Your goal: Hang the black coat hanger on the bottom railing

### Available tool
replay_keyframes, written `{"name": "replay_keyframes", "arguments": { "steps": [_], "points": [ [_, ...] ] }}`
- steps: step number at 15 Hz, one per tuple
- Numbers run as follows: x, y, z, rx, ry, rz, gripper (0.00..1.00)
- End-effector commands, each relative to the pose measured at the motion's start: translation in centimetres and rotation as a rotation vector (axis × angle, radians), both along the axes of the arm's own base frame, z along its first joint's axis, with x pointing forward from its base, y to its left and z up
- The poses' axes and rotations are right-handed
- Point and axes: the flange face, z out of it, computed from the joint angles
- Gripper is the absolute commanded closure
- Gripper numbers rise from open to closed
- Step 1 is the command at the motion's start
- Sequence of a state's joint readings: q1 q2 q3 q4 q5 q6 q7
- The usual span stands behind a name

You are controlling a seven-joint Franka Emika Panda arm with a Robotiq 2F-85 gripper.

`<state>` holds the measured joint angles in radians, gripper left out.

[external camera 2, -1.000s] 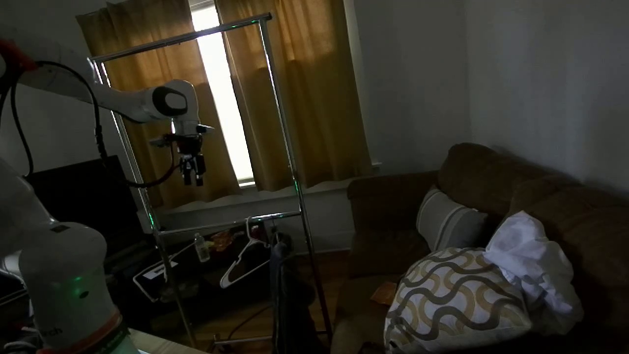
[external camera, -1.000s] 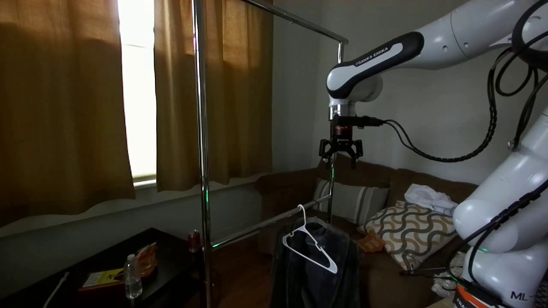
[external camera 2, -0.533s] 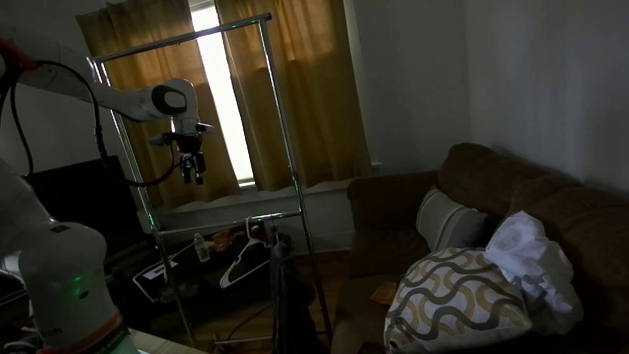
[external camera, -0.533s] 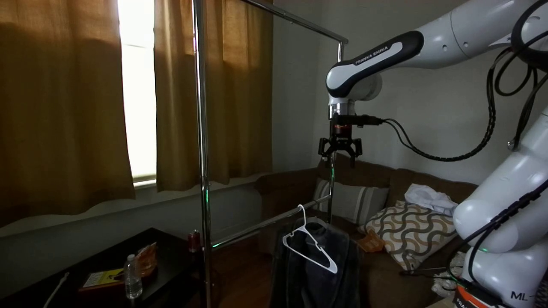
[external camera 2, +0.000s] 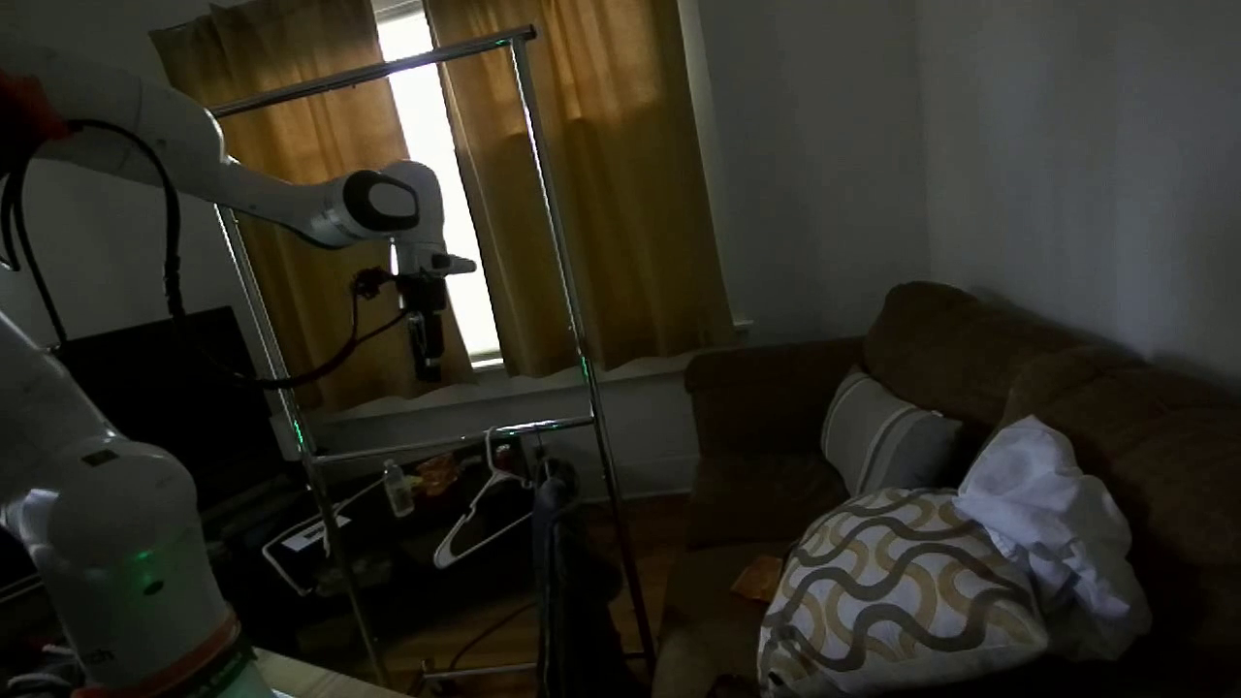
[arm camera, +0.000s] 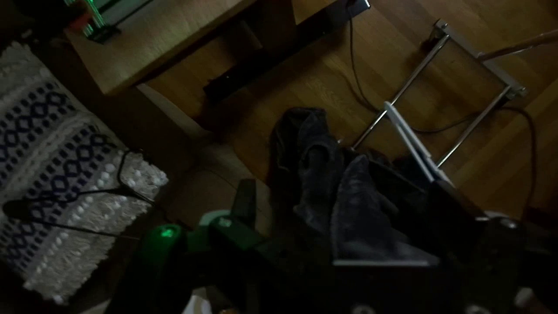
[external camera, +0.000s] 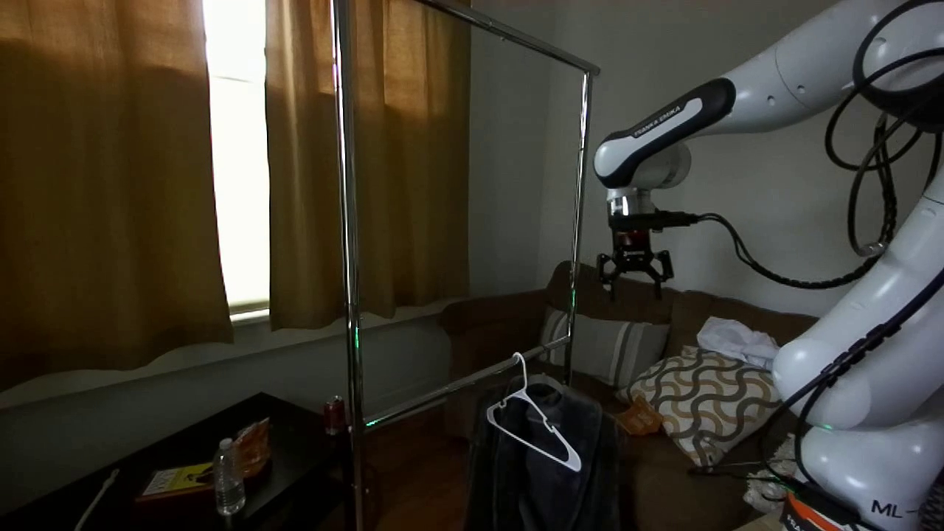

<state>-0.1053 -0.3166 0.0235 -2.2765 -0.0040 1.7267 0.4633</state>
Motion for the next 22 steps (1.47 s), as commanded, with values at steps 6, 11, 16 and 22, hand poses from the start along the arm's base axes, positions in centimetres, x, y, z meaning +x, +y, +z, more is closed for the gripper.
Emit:
{"name": "replay_keyframes", "arguments": {
  "steps": [6,11,16,22],
  "points": [
    [-7.3,-16.3,-7.1,-0.001,-0.012,-0.486,0.00],
    [-7.1,-16.6,-6.9,0.014,0.001,-0.468,0.00],
    [-6.8,-19.4,-9.0,0.021,0.069,-0.577,0.00],
    [-8.0,-28.2,-16.0,-0.072,0.043,-0.870,0.00]
  ]
}}
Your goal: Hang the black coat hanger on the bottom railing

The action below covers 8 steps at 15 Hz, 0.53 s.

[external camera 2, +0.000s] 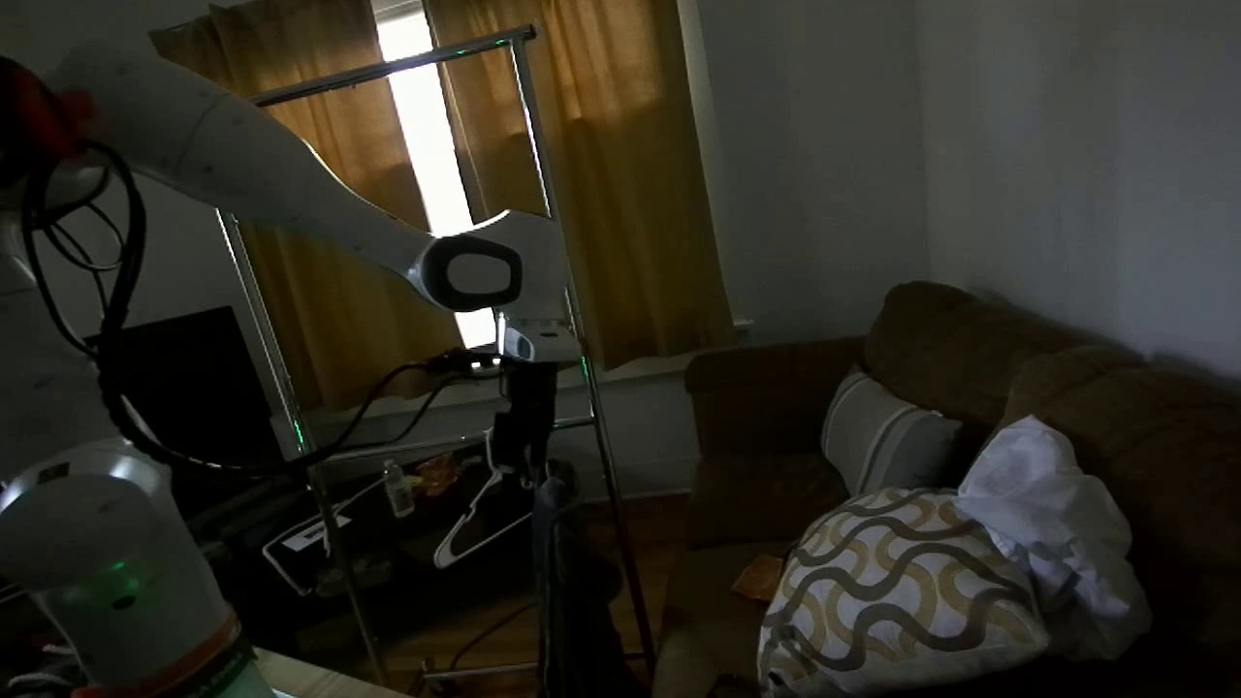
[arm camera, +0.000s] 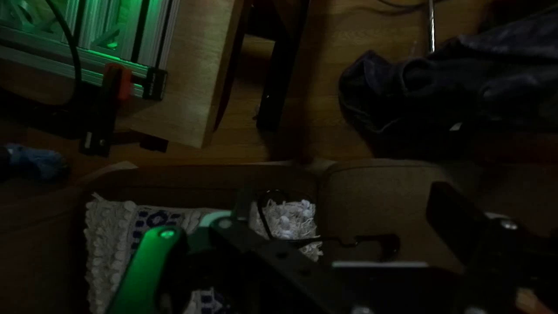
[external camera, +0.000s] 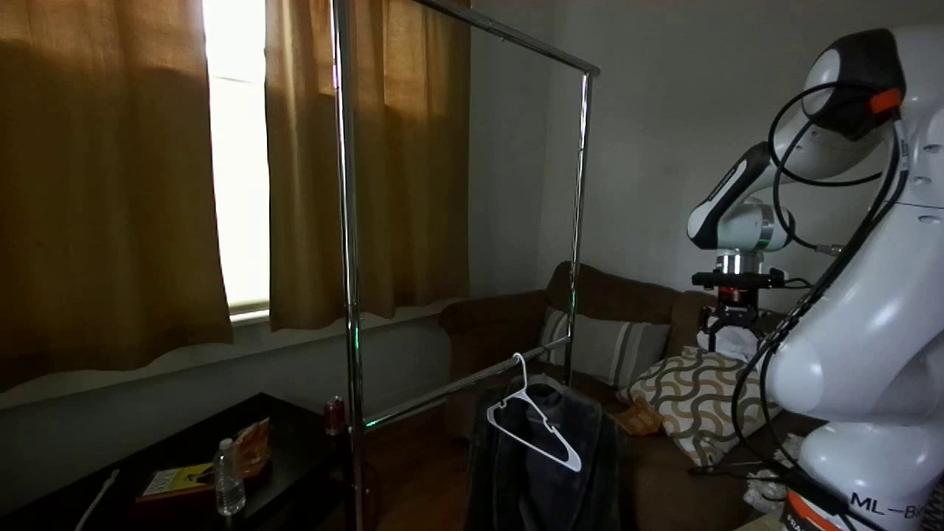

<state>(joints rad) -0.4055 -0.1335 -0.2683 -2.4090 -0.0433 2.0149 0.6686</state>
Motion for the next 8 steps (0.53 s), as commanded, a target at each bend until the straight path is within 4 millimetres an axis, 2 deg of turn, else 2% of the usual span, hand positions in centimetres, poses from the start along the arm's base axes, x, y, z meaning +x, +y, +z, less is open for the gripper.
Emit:
{"name": "replay_keyframes", "arguments": {
  "steps": [1,4,8],
  "points": [
    [-0.1,-5.1,-5.1,-0.049,0.015,-0.121,0.00],
    [-1.1,-8.5,-8.6,-0.089,0.020,-0.169,0.00],
    [-3.4,-12.8,-12.8,-0.080,0.063,-0.226,0.00]
  ]
}}
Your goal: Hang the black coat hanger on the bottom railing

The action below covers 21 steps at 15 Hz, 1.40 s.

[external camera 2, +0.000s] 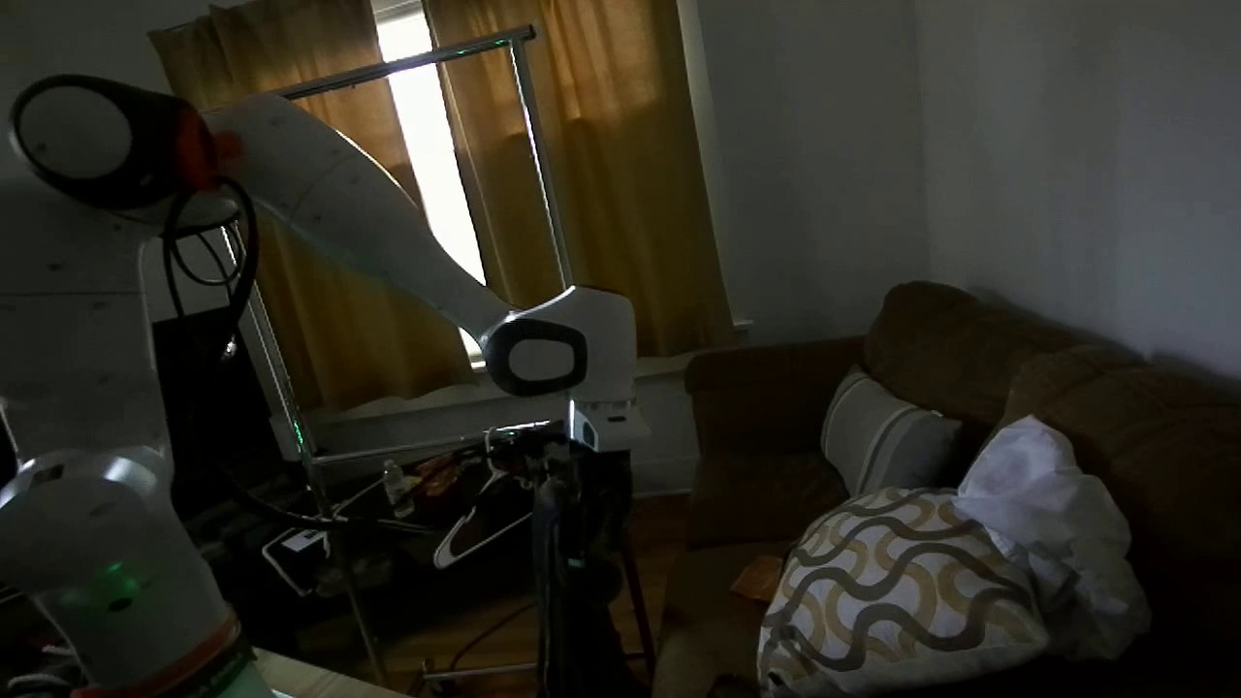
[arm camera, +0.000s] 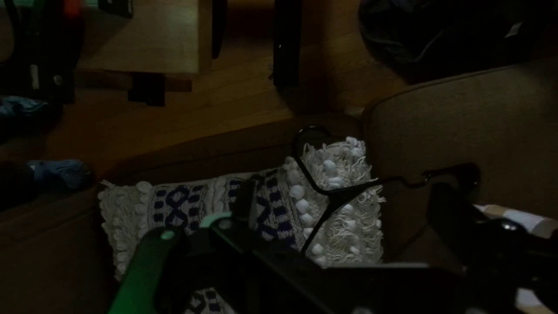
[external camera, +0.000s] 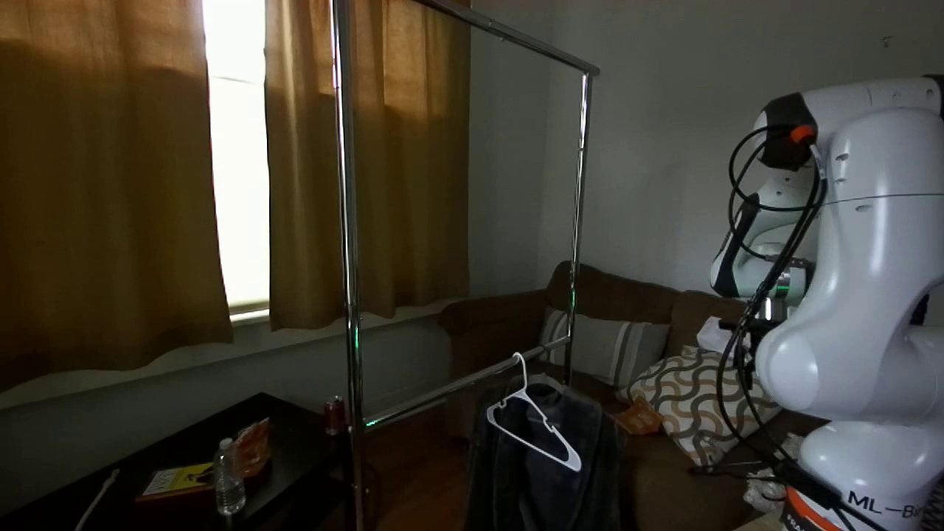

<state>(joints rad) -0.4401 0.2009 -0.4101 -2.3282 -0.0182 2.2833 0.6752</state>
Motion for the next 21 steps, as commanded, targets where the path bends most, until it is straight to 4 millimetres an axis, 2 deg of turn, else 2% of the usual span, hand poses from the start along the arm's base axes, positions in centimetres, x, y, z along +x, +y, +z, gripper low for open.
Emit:
{"name": "replay_keyframes", "arguments": {
  "steps": [1,3,4,6,10,12,16,21],
  "points": [
    [-1.5,-4.5,-3.7,0.020,0.024,-0.046,0.00],
    [-2.4,-6.7,-4.7,0.033,0.027,-0.075,0.00],
    [-2.0,-4.4,-3.3,0.023,0.026,-0.060,0.00],
    [-2.4,-6.0,-4.2,0.024,0.032,-0.072,0.00],
    [-2.2,-6.5,-4.5,0.021,0.035,-0.072,0.00],
    [-1.2,-8.3,-7.0,0.015,0.064,-0.102,0.00],
    [-0.8,-9.3,-11.6,0.019,0.091,-0.138,0.00],
    [-2.0,-10.1,-17.9,0.016,0.116,-0.213,0.00]
  ]
}}
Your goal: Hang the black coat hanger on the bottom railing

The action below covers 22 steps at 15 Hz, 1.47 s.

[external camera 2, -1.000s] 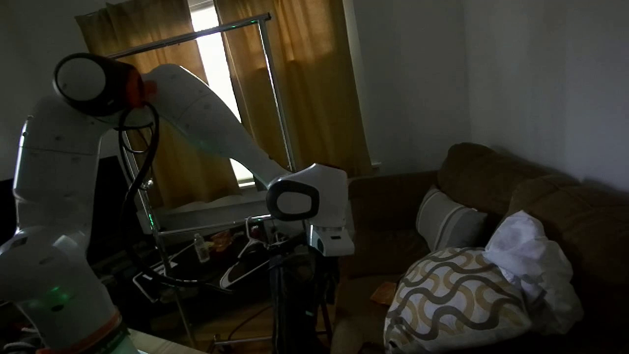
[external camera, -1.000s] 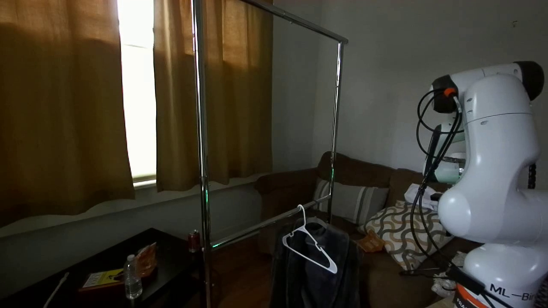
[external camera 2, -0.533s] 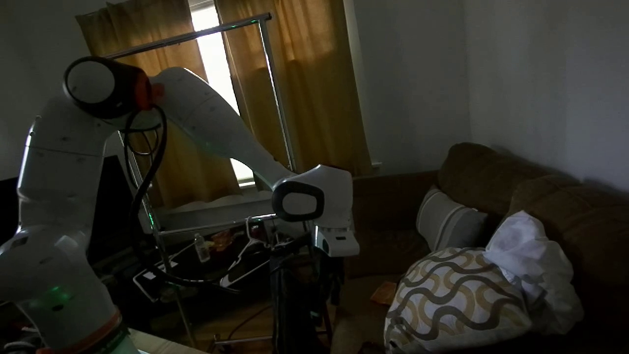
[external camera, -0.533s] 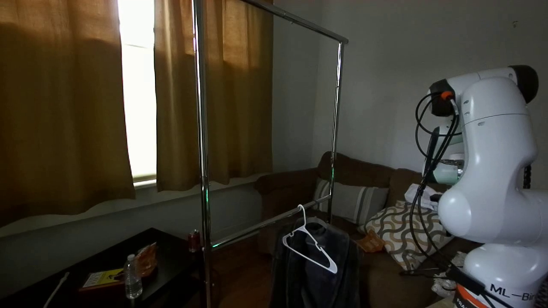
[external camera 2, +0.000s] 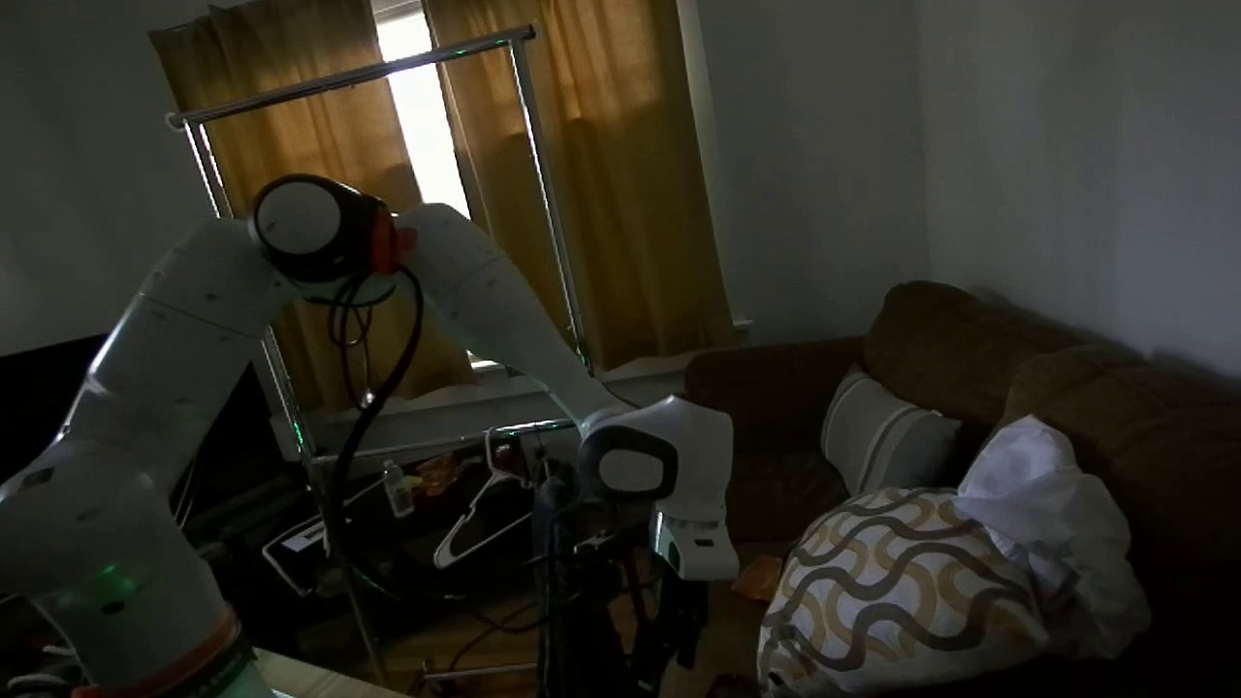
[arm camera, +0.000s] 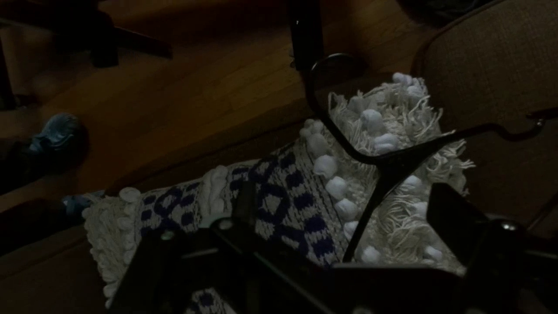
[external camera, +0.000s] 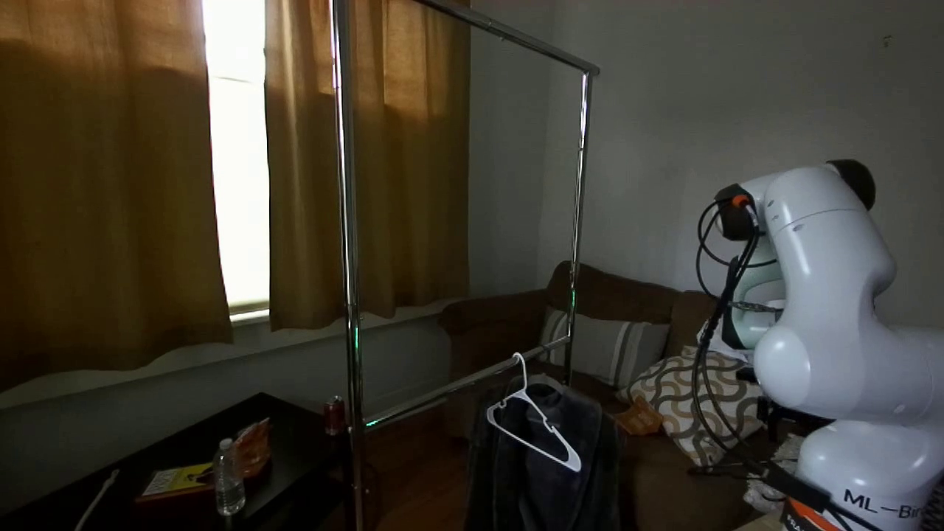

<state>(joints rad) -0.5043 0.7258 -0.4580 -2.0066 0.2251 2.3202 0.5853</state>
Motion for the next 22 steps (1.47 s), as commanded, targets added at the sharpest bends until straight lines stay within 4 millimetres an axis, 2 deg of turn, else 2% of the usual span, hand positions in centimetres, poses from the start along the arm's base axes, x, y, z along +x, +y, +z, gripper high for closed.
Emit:
{"name": "replay_keyframes", "arguments": {
  "steps": [1,8,9,11,12,13,14,15,16,18,22],
  "points": [
    [-1.2,-1.8,-4.6,-0.022,-0.007,-0.064,0.00],
    [-2.6,-5.0,-9.1,-0.060,-0.082,-0.155,0.00],
    [-2.5,-5.3,-9.6,-0.058,-0.090,-0.159,0.03],
    [-2.3,-5.7,-10.2,-0.060,-0.111,-0.167,0.20],
    [-2.0,-5.8,-10.3,-0.059,-0.130,-0.168,0.11],
    [-1.7,-5.8,-10.4,-0.053,-0.141,-0.167,0.11],
    [-1.3,-5.8,-10.3,-0.050,-0.148,-0.168,0.04],
    [-1.0,-5.6,-10.3,-0.042,-0.154,-0.165,0.06],
    [-0.7,-5.4,-10.1,-0.033,-0.153,-0.168,0.33],
    [-0.3,-5.1,-10.1,-0.029,-0.145,-0.164,0.32],
    [0.1,-4.9,-10.0,-0.013,-0.122,-0.159,0.63]
  ]
}}
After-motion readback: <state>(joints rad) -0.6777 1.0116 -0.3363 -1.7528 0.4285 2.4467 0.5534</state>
